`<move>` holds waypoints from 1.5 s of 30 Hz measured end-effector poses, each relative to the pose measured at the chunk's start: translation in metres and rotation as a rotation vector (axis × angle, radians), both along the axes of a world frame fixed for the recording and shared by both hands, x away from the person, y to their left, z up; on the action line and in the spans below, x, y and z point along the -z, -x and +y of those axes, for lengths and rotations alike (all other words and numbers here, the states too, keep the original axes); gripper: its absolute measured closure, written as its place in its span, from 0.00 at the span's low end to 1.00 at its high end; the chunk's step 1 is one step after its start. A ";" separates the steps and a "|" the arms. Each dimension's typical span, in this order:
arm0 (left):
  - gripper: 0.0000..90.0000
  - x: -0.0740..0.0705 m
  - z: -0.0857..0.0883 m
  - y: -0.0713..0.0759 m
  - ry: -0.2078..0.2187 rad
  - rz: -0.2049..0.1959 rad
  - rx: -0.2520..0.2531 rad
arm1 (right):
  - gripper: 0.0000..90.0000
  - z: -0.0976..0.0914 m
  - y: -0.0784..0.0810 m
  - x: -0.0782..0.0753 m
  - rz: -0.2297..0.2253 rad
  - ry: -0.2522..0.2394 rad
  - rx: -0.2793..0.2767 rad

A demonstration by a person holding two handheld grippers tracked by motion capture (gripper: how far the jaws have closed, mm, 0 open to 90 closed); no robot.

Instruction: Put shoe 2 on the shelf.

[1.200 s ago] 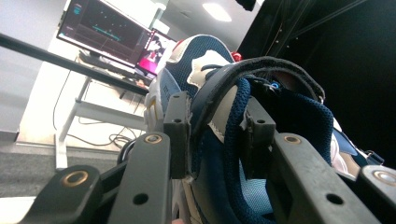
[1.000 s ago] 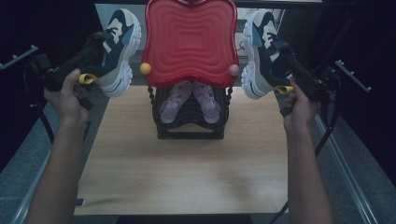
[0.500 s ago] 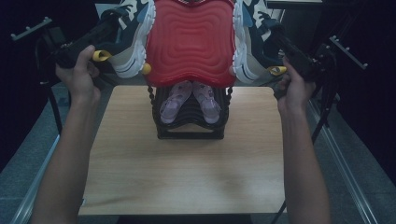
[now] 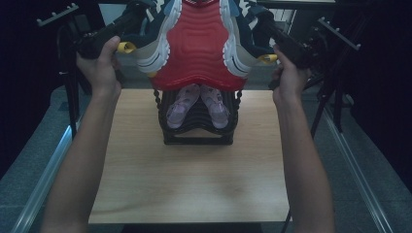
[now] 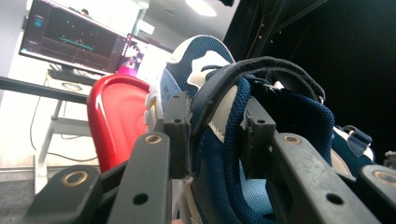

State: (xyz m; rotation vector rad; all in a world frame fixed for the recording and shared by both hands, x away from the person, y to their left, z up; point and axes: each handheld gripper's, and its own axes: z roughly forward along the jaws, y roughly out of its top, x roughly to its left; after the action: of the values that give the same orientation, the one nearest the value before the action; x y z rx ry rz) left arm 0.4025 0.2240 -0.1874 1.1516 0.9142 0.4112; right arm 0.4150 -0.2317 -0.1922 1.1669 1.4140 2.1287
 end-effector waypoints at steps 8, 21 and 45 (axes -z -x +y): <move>0.76 0.001 -0.012 -0.010 -0.013 0.004 0.005 | 0.82 0.016 -0.010 -0.002 0.015 0.034 -0.001; 0.76 0.014 -0.031 -0.029 -0.081 0.041 -0.024 | 0.81 0.040 -0.029 0.007 0.044 0.139 0.056; 0.47 0.020 -0.048 -0.039 -0.179 0.070 0.014 | 0.53 0.060 -0.039 0.011 0.035 0.242 -0.010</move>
State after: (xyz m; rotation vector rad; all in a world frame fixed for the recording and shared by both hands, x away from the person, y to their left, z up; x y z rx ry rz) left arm 0.4419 0.1761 -0.2070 1.3422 0.9441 0.4503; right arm 0.4543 -0.1722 -0.2035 1.1093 1.6420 1.8864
